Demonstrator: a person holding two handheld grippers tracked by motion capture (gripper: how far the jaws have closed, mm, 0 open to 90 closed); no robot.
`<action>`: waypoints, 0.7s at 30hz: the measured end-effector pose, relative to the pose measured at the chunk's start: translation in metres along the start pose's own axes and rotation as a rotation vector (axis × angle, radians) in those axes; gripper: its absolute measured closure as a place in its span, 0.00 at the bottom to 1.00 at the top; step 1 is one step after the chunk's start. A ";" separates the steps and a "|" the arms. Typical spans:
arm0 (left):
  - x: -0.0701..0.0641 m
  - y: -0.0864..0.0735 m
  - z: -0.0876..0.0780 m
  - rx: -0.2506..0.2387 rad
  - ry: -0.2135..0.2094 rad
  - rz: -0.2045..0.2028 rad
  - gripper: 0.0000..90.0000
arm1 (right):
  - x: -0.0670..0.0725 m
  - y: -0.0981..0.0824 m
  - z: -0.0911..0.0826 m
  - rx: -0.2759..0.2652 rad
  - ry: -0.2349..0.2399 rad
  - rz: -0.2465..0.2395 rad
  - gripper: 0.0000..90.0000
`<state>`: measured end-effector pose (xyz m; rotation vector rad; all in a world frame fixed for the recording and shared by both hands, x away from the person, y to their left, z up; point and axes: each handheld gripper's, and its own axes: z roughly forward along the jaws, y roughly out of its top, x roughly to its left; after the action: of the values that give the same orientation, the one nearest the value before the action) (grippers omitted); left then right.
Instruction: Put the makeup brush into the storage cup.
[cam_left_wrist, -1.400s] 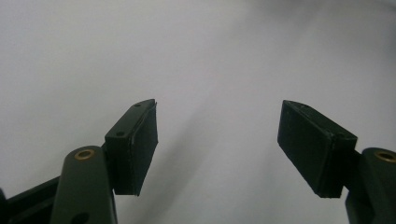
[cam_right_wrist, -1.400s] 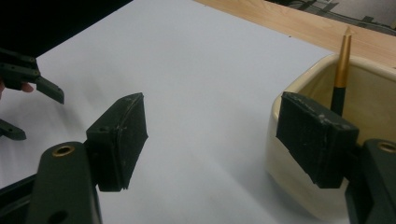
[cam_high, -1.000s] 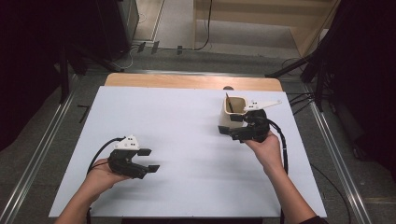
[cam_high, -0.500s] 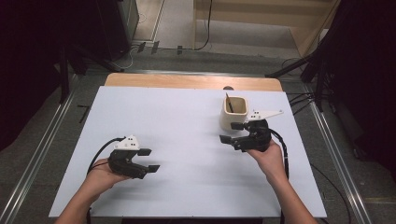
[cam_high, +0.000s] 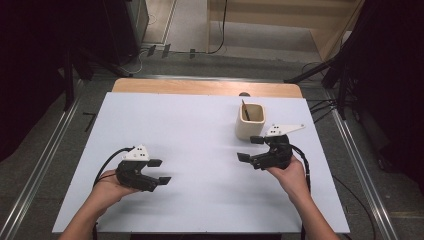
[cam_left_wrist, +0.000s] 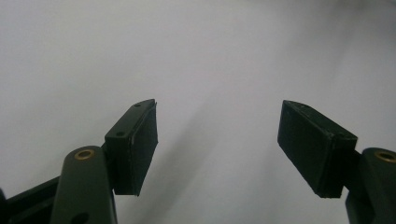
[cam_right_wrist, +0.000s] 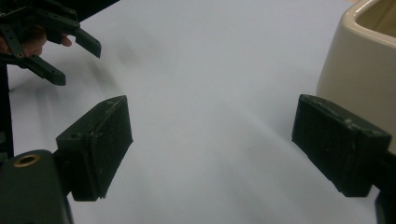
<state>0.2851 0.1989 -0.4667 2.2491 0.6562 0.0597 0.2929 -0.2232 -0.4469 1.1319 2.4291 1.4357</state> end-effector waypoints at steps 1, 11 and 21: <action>0.000 0.000 0.000 0.000 0.000 0.000 0.33 | 0.000 -0.001 0.000 0.002 0.002 0.005 0.12; 0.000 0.000 0.000 -0.001 -0.001 0.001 0.33 | -0.001 -0.011 -0.001 0.043 -0.007 0.004 0.07; 0.000 0.000 -0.001 -0.005 0.000 0.002 0.33 | -0.001 -0.021 -0.007 0.058 -0.053 -0.019 0.09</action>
<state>0.2849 0.1995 -0.4662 2.2448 0.6531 0.0618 0.2792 -0.2346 -0.4601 1.1406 2.4534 1.3205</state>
